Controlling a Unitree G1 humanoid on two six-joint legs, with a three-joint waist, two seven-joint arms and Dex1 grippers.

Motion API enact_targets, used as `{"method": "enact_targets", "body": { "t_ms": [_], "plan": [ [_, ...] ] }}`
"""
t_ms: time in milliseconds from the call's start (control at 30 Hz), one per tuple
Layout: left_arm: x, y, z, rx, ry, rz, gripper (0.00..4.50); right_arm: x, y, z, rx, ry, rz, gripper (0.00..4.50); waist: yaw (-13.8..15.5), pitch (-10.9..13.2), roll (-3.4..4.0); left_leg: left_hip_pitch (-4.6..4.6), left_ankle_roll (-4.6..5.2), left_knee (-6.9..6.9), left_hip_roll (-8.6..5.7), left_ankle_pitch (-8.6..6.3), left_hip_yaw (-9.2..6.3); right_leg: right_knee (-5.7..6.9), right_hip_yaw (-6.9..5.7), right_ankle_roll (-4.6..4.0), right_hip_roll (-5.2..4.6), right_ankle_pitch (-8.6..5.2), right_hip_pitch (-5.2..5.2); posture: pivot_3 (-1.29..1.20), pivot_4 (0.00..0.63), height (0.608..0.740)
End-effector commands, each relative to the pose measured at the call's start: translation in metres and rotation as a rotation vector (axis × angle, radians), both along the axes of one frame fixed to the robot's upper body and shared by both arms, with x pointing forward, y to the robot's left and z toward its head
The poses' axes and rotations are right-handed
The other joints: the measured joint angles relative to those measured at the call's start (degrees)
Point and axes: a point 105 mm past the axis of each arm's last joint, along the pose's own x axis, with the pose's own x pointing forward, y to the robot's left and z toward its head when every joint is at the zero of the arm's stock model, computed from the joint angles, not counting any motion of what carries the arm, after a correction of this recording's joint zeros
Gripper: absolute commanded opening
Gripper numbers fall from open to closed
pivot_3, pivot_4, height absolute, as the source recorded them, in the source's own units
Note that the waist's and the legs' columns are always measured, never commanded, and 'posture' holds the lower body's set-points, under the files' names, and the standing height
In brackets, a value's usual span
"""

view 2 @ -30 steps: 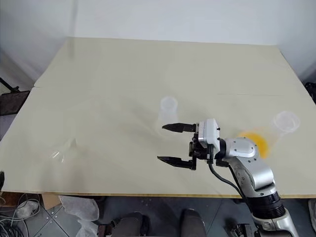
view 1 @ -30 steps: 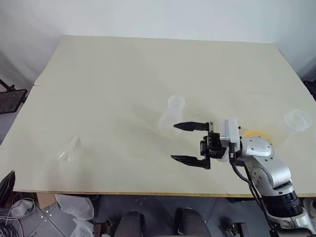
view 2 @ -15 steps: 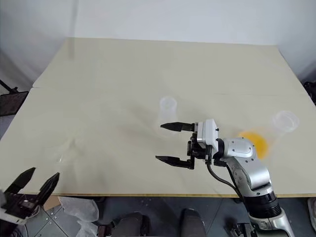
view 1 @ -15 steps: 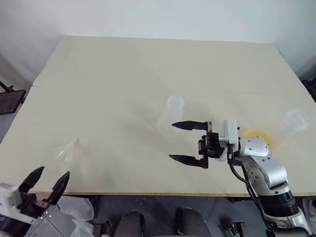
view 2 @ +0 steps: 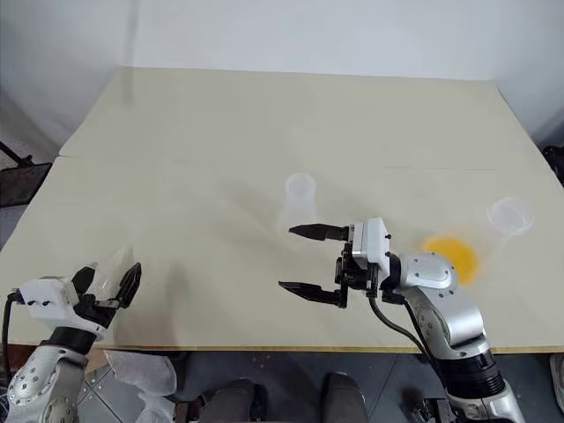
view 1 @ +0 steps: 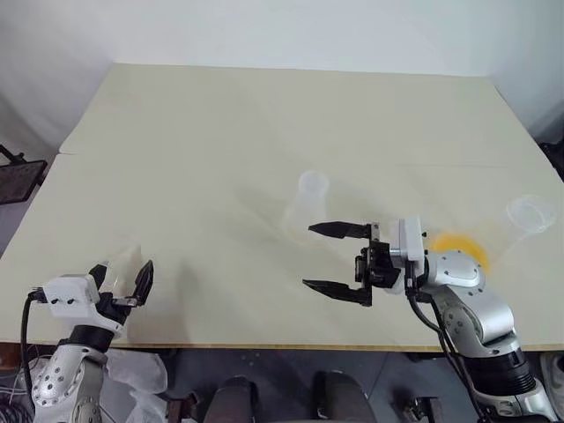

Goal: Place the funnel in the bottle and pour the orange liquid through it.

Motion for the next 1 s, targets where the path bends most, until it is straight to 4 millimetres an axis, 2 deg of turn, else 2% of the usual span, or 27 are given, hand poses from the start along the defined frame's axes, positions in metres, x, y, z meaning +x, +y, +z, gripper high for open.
{"method": "enact_targets", "body": {
  "t_ms": [33, 133, 400, 500, 700, 800, 833, 900, 933, 1000],
  "plan": [
    [0.008, 0.007, 0.003, -0.021, -0.006, 0.033, 4.30, -0.005, -0.001, 0.012, 0.025, -0.050, -0.006, 4.50, 0.1, 0.0, 0.00, 0.00, 0.00, 0.01, 0.00, 0.00, 0.00, 0.01, 0.00, 0.00, 0.00, 0.00, 0.00, 0.00, 0.150, 0.740],
    [0.008, 0.009, 0.005, -0.011, -0.003, 0.030, 3.59, -0.005, -0.002, 0.012, 0.027, -0.052, -0.017, 4.50, 0.0, 0.0, -0.01, 0.00, 0.00, 0.01, -0.02, 0.00, -0.01, 0.02, 0.00, 0.00, -0.02, 0.00, 0.00, 0.00, 0.150, 0.740],
    [0.005, 0.017, 0.008, 0.003, -0.002, 0.013, 0.98, -0.007, -0.006, 0.009, 0.023, -0.061, -0.050, 4.50, 0.0, 0.0, -0.01, 0.01, 0.00, -0.01, 0.00, 0.00, -0.01, 0.01, -0.01, 0.00, -0.02, 0.00, 0.00, 0.00, 0.150, 0.740],
    [0.012, 0.013, 0.019, 0.007, -0.054, -0.033, 0.07, -0.007, -0.010, 0.009, 0.020, -0.085, -0.078, 4.50, 0.2, 0.0, -0.01, 0.00, 0.00, -0.01, -0.01, 0.00, -0.01, 0.01, 0.00, 0.00, -0.02, 0.00, 0.00, 0.00, 0.150, 0.740],
    [0.029, -0.014, 0.067, 0.019, -0.223, -0.287, 0.03, -0.014, -0.020, 0.012, 0.012, -0.131, -0.135, 4.50, 0.4, 0.0, -0.02, -0.01, 0.00, -0.01, -0.04, 0.00, -0.03, 0.01, -0.03, 0.00, -0.04, 0.00, 0.00, 0.00, 0.150, 0.740],
    [0.049, -0.044, 0.112, 0.122, -0.292, -0.563, 0.03, -0.015, -0.031, 0.016, 0.040, -0.141, -0.229, 4.50, 0.9, 0.0, -0.01, -0.02, -0.01, 0.00, -0.04, 0.01, -0.05, 0.08, -0.06, 0.00, -0.02, 0.00, 0.00, 0.00, 0.150, 0.740],
    [0.055, -0.060, 0.125, 0.186, -0.299, -0.693, 0.03, -0.014, -0.037, 0.018, 0.067, -0.138, -0.279, 4.50, 1.2, 0.0, -0.01, -0.05, -0.03, 0.07, 0.01, 0.02, -0.06, 0.06, -0.11, 0.00, 0.03, 0.00, -0.01, 0.00, 0.150, 0.740],
    [0.062, -0.080, 0.142, 0.291, -0.303, -0.870, 0.03, -0.014, -0.045, 0.020, 0.110, -0.124, -0.355, 4.50, 1.2, 0.0, 0.01, -0.08, -0.03, 0.10, -0.04, 0.02, -0.04, 0.07, -0.10, 0.00, 0.02, 0.00, -0.01, 0.00, 0.150, 0.740],
    [0.066, -0.098, 0.155, 0.378, -0.315, -1.006, 0.03, -0.013, -0.054, 0.023, 0.155, -0.120, -0.424, 4.50, 1.4, 0.0, 0.05, -0.03, -0.02, 0.07, -0.07, 0.01, 0.04, 0.06, -0.04, -0.01, 0.00, 0.01, -0.03, 0.00, 0.150, 0.740],
    [0.069, -0.114, 0.168, 0.481, -0.318, -1.147, 0.03, -0.013, -0.063, 0.026, 0.201, -0.115, -0.498, 4.50, 1.3, 0.0, 0.05, -0.10, -0.02, 0.01, -0.15, 0.01, 0.20, 0.07, -0.15, -0.01, 0.00, 0.01, -0.07, 0.00, 0.150, 0.740]
  ]
}}
